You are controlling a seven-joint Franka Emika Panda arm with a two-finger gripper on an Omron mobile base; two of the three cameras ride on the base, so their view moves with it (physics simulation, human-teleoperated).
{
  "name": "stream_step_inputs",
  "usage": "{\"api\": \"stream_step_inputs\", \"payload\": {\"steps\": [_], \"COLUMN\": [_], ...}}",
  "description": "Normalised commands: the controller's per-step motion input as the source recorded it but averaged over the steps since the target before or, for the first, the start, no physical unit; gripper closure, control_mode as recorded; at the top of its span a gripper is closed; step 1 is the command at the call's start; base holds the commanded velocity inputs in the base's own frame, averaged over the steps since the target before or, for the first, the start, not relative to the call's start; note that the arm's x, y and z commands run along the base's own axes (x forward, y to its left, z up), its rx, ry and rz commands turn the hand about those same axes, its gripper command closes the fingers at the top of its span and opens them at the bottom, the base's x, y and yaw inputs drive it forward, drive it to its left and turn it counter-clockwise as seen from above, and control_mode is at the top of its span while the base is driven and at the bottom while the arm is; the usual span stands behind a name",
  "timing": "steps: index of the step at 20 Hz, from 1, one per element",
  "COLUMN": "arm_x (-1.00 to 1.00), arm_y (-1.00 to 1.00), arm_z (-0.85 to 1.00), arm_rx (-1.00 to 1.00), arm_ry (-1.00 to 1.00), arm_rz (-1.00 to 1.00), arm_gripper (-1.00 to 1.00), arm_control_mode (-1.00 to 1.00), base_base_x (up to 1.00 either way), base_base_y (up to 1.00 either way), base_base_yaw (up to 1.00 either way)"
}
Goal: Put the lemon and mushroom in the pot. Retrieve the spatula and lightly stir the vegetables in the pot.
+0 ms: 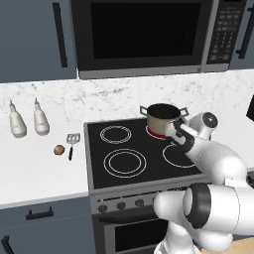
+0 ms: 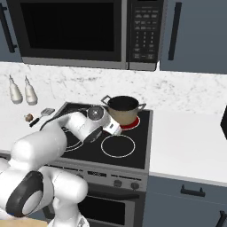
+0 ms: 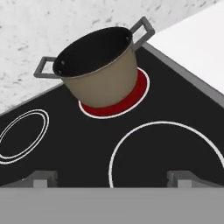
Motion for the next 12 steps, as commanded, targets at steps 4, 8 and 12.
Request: {"api": "stream_step_inputs", "payload": {"steps": [4, 8, 12], "arm_x": [-0.55, -0.08, 0.00], "arm_y": [0.26, 0.23, 0.33], "arm_z": [0.96, 0.80, -0.19], "arm_rx": [-0.02, 0.00, -0.10], "arm_ry": [0.34, 0.37, 0.17], "arm_rz": [0.10, 0.10, 0.12], "arm_gripper": [-1.00, -1.00, -1.00], "arm_control_mode": [-1.00, -1.00, -1.00], "base_base_x": [0.00, 0.00, 0.00], "base_base_y": [0.00, 0.00, 0.00], "base_base_yaw": [0.00, 0.00, 0.00]}}
